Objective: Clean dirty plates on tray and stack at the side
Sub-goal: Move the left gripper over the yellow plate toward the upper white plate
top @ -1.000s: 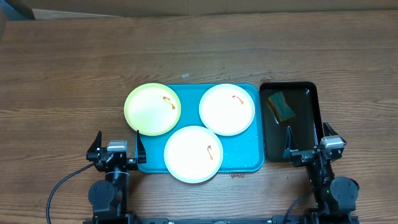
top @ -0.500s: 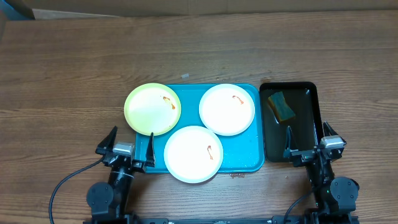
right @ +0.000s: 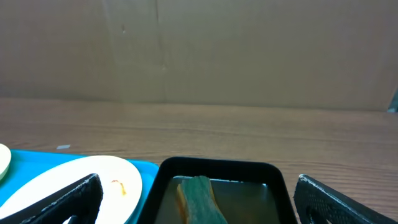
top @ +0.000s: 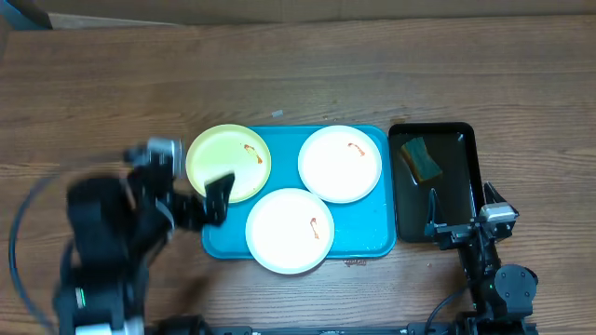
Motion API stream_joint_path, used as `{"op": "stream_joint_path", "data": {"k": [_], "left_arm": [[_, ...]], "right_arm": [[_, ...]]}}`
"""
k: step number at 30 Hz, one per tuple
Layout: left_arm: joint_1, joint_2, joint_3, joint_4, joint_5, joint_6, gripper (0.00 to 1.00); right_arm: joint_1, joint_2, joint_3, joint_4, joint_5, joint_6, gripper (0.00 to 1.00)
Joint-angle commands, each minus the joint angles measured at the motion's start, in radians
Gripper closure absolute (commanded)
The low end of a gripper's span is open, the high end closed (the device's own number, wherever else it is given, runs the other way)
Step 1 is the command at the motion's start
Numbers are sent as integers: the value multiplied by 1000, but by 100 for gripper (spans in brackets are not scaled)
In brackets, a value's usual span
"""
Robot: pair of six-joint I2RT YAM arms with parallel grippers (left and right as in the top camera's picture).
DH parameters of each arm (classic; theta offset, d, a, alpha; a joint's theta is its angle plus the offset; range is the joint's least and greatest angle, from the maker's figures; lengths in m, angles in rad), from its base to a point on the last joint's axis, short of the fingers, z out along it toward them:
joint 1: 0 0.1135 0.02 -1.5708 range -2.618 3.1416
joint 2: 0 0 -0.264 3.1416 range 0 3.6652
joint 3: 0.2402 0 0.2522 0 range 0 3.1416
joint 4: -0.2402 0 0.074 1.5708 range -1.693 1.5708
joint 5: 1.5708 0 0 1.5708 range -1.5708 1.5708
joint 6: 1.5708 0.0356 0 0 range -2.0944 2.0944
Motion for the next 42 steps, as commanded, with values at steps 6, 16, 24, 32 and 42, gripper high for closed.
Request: {"op": "stream_joint_path", "data": {"k": [6,16,24,32,42], "left_arm": [[-7,417,156,-91,212,-266,0],[-27,681,156,-146,602,-432,0],[-58,684,156,-156,535,-417,0],[-92,684,156,-148,367,-402,0],[-92,684,156,-133,204,-382,0]], "right_arm": [[4,-9,-10,5,7,4,0],[4,-9,-10,5,7,4,0],[4,-9,-10,5,7,4,0],[4,-9,-10,5,7,4,0],[4,-9,-10,5,7,4,0]]}}
